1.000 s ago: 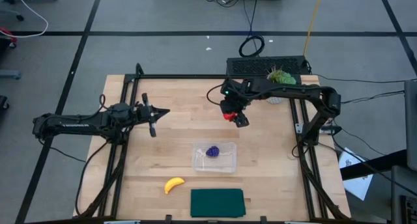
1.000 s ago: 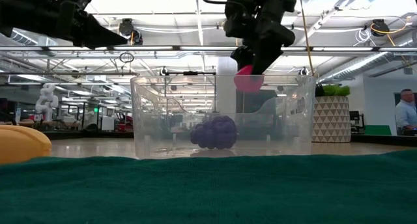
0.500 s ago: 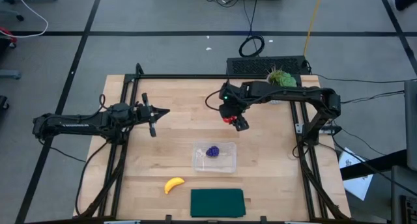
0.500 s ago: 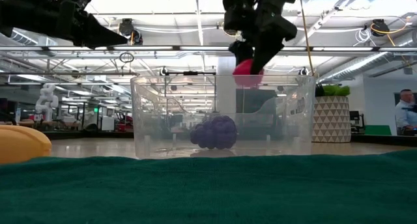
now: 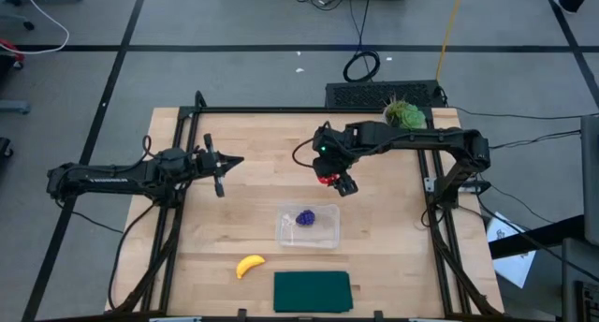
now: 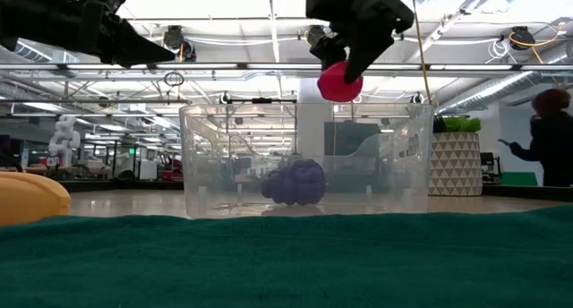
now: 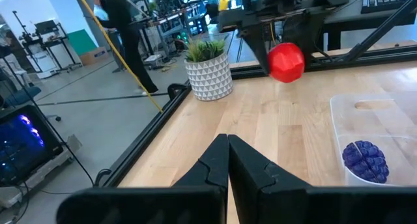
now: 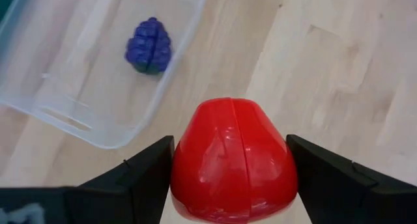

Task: Pick and placing Produce into tupperware
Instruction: Put the apple into the transparent bin

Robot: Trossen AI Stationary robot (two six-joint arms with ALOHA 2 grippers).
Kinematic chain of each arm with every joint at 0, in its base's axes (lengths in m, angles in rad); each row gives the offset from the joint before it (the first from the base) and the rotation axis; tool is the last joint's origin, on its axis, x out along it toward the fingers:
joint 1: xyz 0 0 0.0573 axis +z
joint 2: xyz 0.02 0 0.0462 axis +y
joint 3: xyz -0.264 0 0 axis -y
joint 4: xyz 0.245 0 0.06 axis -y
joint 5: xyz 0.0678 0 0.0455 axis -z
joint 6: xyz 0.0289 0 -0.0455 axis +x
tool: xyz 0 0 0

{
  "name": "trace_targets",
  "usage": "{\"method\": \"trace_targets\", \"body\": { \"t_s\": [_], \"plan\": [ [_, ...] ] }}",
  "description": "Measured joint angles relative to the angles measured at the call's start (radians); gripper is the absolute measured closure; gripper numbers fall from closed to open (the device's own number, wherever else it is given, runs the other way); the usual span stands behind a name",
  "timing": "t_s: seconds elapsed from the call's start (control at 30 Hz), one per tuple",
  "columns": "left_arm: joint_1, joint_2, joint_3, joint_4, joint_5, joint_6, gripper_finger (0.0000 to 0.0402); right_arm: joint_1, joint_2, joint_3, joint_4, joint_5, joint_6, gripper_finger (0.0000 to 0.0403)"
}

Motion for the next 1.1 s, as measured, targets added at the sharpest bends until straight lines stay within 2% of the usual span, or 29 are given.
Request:
{"method": "trace_targets", "body": {
  "t_s": [0.33, 0.47, 1.1],
  "plan": [
    [0.000, 0.000, 0.000, 0.000, 0.000, 0.000, 0.0394, 0.004, 0.000, 0.000, -0.015, -0.007, 0.061, 0.0133],
    [0.000, 0.000, 0.000, -0.001, 0.000, 0.000, 0.0394, 0.012, 0.000, 0.000, -0.014, -0.055, 0.085, 0.0133],
    [0.000, 0.000, 0.000, -0.007, 0.001, -0.003, 0.0394, 0.109, 0.000, 0.000, -0.013, -0.058, 0.148, 0.0133]
  ]
}}
